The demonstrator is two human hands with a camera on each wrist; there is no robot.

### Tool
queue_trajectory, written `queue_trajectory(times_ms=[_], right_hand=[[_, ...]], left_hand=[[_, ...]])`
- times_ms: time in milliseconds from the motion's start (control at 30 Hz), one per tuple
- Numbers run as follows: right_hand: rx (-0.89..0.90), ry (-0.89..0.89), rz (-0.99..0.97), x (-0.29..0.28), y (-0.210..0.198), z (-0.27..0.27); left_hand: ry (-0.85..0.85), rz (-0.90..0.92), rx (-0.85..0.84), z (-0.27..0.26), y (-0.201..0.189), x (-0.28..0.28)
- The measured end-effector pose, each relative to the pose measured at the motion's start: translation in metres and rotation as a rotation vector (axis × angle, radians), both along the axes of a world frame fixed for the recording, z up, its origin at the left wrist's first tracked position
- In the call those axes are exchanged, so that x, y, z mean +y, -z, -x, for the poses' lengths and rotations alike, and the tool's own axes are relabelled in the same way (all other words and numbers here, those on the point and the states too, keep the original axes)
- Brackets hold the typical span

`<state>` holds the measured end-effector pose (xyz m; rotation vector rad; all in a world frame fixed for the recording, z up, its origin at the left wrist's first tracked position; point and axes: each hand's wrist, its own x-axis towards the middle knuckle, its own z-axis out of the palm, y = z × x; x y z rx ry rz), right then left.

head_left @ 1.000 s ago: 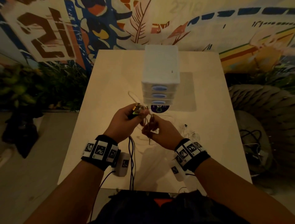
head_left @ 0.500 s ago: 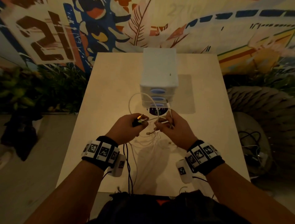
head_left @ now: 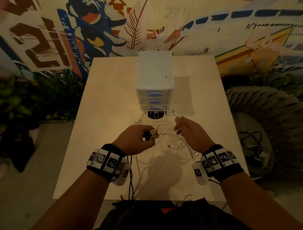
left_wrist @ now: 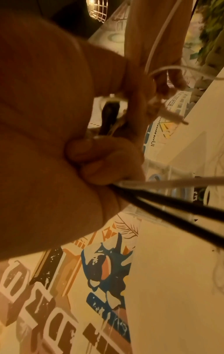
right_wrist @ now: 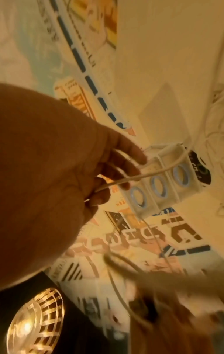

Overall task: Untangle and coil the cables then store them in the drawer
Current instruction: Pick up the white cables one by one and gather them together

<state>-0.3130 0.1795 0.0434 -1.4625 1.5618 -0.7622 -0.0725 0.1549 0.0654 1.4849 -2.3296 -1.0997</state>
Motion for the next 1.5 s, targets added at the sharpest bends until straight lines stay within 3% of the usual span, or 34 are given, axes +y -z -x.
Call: queue_trajectory(times_ms=[100, 167, 233, 467, 533, 633, 800, 867, 1167, 1333, 1500], right_hand=[[-0.096, 0.174, 0.153, 0.008, -0.005, 0.022], [-0.219, 0.155, 0.18, 0.017, -0.018, 0.023], [-0.233, 0.078, 0.212, 0.026, -0.03, 0.017], [-0.197, -0.046, 0.299, 0.037, -0.05, -0.011], [-0.133, -0.108, 0.265, 0.036, -0.05, -0.018], [-0.129, -0.171, 0.227, 0.033, -0.046, -0.031], [-0.188, -0.227, 0.166, 0.03, -0.046, -0.048], [-0.161, -0.288, 0.168, 0.03, -0.048, -0.054], [-0.077, -0.355, 0.186, 0.025, -0.055, -0.055], [0.117, -0.385, 0.138, 0.029, -0.039, -0.025], [0.152, -0.19, -0.045, 0.046, -0.007, 0.04]], left_hand=[[0.077, -0.138, 0.004, -0.004, -0.007, 0.002], [0.065, -0.216, 0.074, 0.0, -0.017, 0.006], [0.028, -0.205, 0.078, 0.004, -0.027, 0.01], [0.055, -0.113, -0.415, -0.003, -0.044, 0.017], [0.058, -0.077, -0.459, -0.005, -0.046, 0.019], [-0.017, -0.017, -0.314, -0.004, -0.052, 0.022], [-0.309, -0.109, 0.259, 0.004, -0.058, 0.029], [-0.343, -0.124, 0.397, 0.008, -0.059, 0.032], [-0.197, -0.027, 0.485, 0.019, -0.07, 0.031], [-0.325, 0.012, 0.571, 0.017, -0.08, 0.027], [-0.46, 0.124, 0.703, 0.001, -0.082, 0.016]])
